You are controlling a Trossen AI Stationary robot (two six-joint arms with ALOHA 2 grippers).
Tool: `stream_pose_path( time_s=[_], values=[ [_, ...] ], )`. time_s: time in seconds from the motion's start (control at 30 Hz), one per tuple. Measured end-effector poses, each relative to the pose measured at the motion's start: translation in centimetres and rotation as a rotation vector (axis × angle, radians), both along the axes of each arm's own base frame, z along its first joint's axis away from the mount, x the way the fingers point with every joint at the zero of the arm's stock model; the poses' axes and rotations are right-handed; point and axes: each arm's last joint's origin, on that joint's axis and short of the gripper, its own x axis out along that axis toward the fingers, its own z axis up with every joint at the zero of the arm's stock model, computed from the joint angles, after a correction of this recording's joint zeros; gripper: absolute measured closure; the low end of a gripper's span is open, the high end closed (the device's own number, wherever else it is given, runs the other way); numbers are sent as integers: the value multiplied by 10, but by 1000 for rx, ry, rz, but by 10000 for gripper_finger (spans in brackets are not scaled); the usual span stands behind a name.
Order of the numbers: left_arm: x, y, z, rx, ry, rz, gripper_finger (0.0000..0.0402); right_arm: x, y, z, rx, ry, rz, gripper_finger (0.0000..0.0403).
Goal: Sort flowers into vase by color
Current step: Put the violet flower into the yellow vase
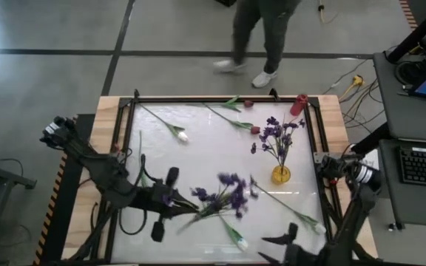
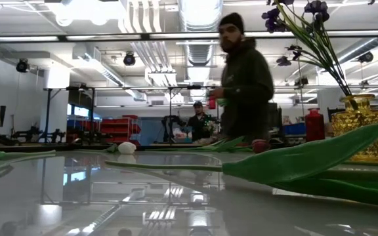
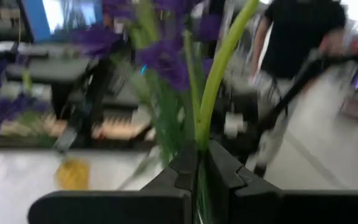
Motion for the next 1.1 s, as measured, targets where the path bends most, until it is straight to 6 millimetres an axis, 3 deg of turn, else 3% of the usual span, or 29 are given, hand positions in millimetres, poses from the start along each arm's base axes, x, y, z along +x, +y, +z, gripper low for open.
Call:
stream_pose_path(
  time_s=[0.17, 0.33, 0.5, 0.63, 0.77, 0.93, 1.1],
  values=[
    [29, -8, -28, -34, -151, -21, 401, 47, -5, 8, -70, -31, -31, 191],
    [59, -21, -46, -16, -193, -59, 401, 72, -16, 30, -71, -37, 5, 139],
    [78, -38, -38, 31, -218, -160, 401, 86, -18, 42, 115, -103, 79, 87],
    [85, -44, -28, 83, -167, -203, 401, 90, -12, 29, 296, -133, 143, 76],
    [86, -43, -39, 126, -45, -208, 401, 88, -15, 0, 389, -101, 117, 77],
    [86, -32, -80, 62, 77, -159, 401, 79, -21, -26, 494, -80, 75, 78],
    [84, 1, -138, -101, 193, -51, 401, 70, -32, -45, 660, -110, -24, 78]
  ],
)
